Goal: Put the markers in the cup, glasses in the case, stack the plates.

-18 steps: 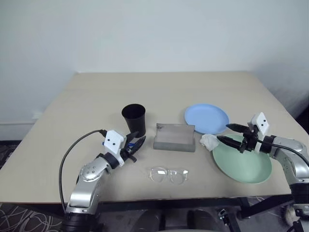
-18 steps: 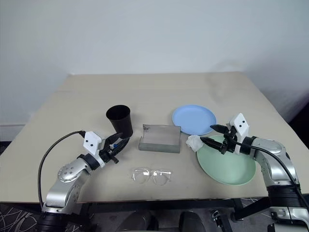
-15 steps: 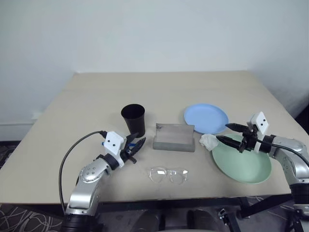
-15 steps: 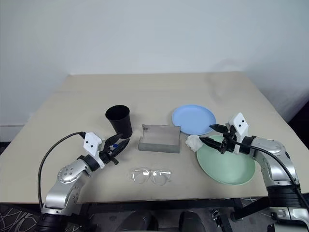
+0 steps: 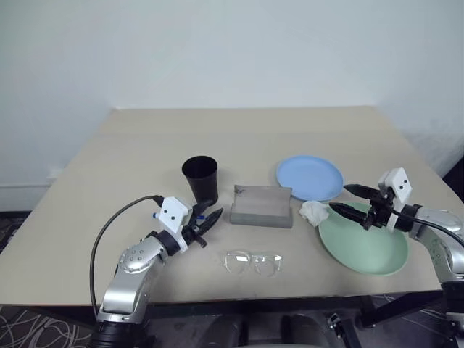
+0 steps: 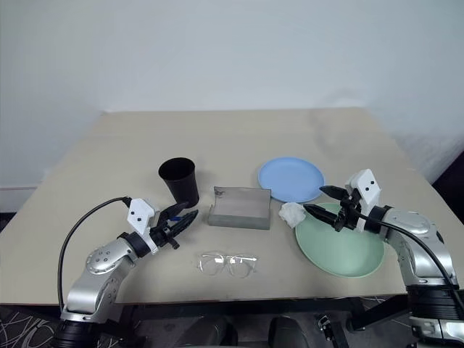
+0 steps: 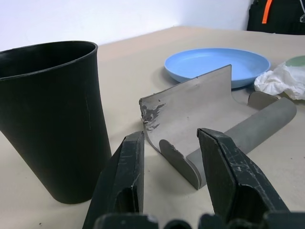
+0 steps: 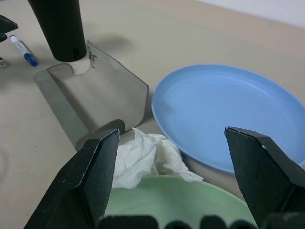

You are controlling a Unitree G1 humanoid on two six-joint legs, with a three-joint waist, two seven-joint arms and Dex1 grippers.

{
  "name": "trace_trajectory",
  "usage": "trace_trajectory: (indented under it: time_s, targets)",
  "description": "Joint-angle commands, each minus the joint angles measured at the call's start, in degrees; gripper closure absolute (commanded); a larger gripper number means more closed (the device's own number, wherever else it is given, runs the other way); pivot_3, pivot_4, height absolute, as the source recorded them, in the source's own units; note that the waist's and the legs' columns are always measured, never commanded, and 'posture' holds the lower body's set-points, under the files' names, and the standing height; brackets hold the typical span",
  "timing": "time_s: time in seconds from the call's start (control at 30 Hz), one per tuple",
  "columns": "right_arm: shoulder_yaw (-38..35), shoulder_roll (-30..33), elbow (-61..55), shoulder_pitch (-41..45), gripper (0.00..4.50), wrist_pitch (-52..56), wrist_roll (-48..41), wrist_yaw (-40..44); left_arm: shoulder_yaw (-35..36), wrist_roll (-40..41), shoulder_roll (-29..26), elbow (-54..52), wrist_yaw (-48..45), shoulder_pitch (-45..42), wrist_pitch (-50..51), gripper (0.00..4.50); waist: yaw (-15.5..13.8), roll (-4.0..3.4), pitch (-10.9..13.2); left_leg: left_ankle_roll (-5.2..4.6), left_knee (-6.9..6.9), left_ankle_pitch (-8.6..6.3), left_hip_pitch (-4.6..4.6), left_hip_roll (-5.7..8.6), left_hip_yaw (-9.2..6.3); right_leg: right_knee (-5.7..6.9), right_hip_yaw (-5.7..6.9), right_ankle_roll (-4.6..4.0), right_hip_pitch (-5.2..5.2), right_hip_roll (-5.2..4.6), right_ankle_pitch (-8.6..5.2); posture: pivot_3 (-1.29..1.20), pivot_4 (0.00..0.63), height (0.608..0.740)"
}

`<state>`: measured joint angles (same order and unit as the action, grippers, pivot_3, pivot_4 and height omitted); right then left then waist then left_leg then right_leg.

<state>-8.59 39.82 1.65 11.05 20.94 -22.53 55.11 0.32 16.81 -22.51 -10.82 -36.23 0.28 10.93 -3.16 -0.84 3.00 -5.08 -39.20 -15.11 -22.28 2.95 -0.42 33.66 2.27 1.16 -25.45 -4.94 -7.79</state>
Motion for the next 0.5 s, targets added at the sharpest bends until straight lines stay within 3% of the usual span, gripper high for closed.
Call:
trace_trajectory:
  time_s: [0.03,0.27,0.5]
  targets:
    - [-2.70,1.19,-0.41,-0.08,0.65,-1.07,-0.94,0.18,1.27,1.48,-0.62,-2.39,-0.60,-0.53,-0.07,2.72,0.00,0.00,0.00,0.00,0.00,0.00,-0.01,0.00,0.00,0.00,0.00,0.00,0.00,0.00,0.00,0.00,0.000,0.740]
    - [-3.65,2.44,-4.00,-2.71,0.65,2.20,-2.10,0.43,3.25,2.28,-1.23,-2.25,-1.10,-0.02,0.03,2.72,0.00,0.00,0.01,0.00,0.01,0.00,-0.01,0.00,-0.01,0.00,0.00,0.00,0.00,0.00,0.00,0.00,0.000,0.740]
    - [-3.23,8.90,-12.08,-5.56,0.65,10.11,-3.83,2.75,2.44,1.40,-0.11,-0.89,-0.48,-0.18,-1.44,2.72,-0.01,0.01,0.02,0.00,-0.01,0.00,-0.03,-0.03,0.00,-0.02,0.01,-0.01,-0.02,-0.02,-0.01,0.00,0.000,0.740]
